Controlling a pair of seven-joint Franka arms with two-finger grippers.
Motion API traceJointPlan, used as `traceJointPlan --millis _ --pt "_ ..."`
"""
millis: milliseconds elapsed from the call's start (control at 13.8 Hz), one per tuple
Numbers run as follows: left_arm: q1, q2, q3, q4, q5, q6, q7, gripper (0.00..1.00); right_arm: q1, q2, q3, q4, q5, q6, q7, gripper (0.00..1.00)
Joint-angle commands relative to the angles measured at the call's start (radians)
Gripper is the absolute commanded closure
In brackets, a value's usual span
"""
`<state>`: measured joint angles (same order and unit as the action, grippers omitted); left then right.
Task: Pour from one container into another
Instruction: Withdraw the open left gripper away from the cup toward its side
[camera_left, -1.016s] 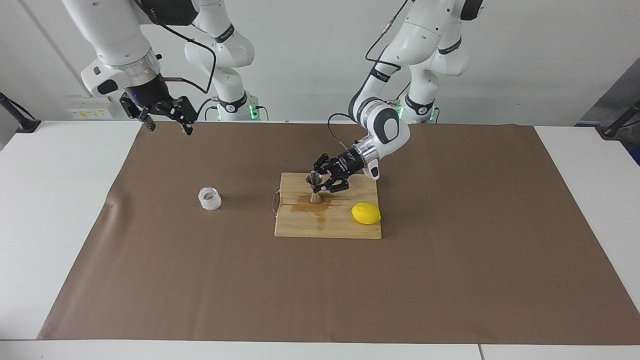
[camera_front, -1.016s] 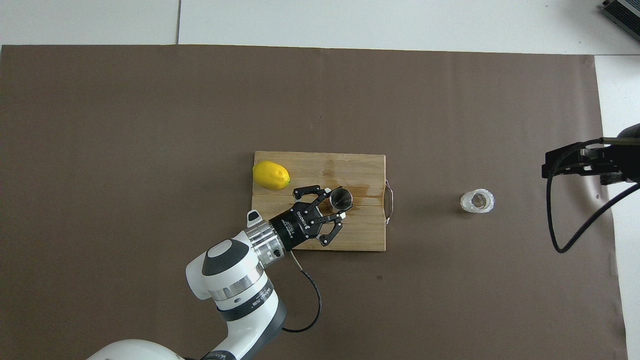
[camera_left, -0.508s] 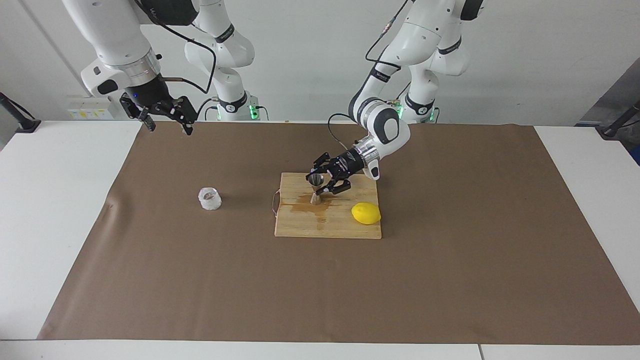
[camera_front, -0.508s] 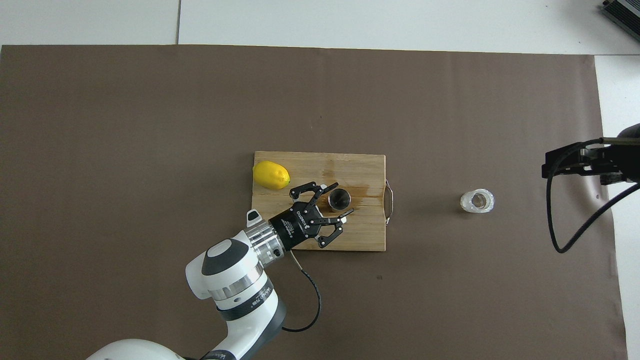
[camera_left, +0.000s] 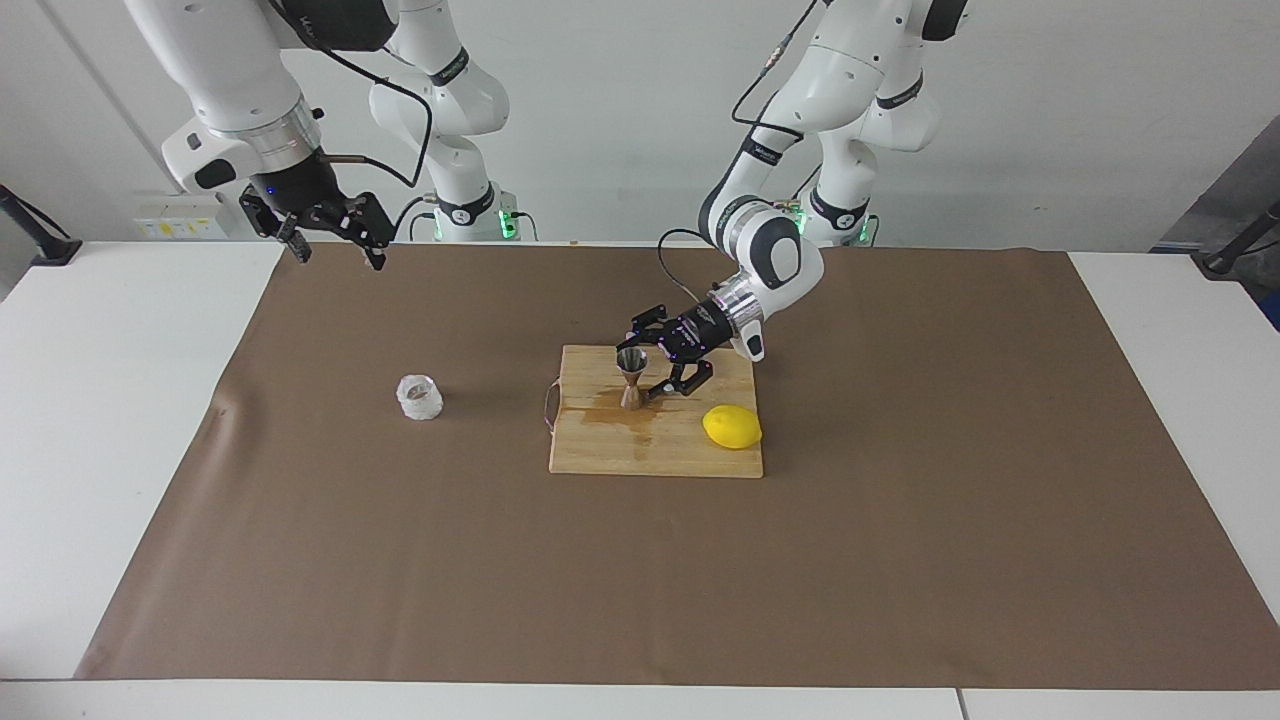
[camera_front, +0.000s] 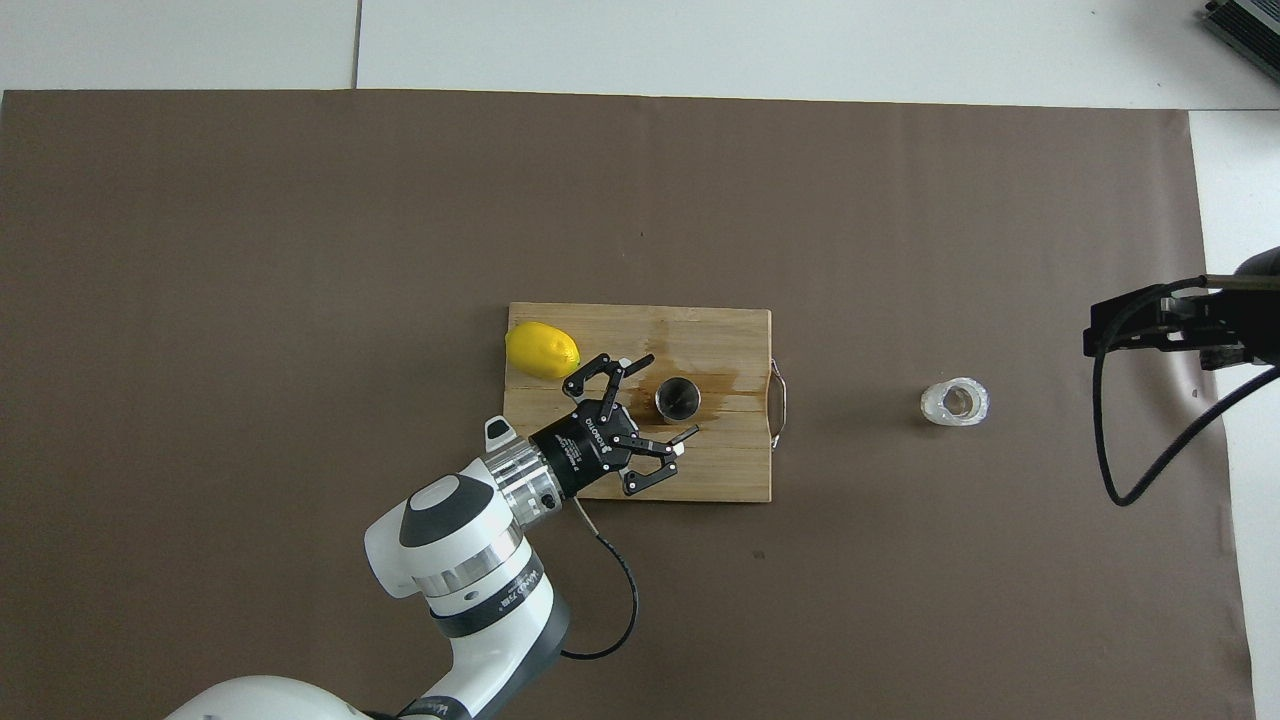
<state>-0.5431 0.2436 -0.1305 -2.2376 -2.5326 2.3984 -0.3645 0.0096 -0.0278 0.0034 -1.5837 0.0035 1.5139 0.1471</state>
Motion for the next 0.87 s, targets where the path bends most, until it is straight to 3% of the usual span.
traceJointPlan --millis 0,798 --pt "0.0 -0.029 -0.003 0.018 0.038 0.111 0.012 0.0 -0.011 -0.001 0.006 -0.001 0.001 0.002 -0.012 0.0" --pt "0.006 -0.06 -0.004 0.026 0.309 0.223 -0.082 0.0 -0.011 -0.001 0.006 -0.001 0.001 0.002 -0.012 0.0"
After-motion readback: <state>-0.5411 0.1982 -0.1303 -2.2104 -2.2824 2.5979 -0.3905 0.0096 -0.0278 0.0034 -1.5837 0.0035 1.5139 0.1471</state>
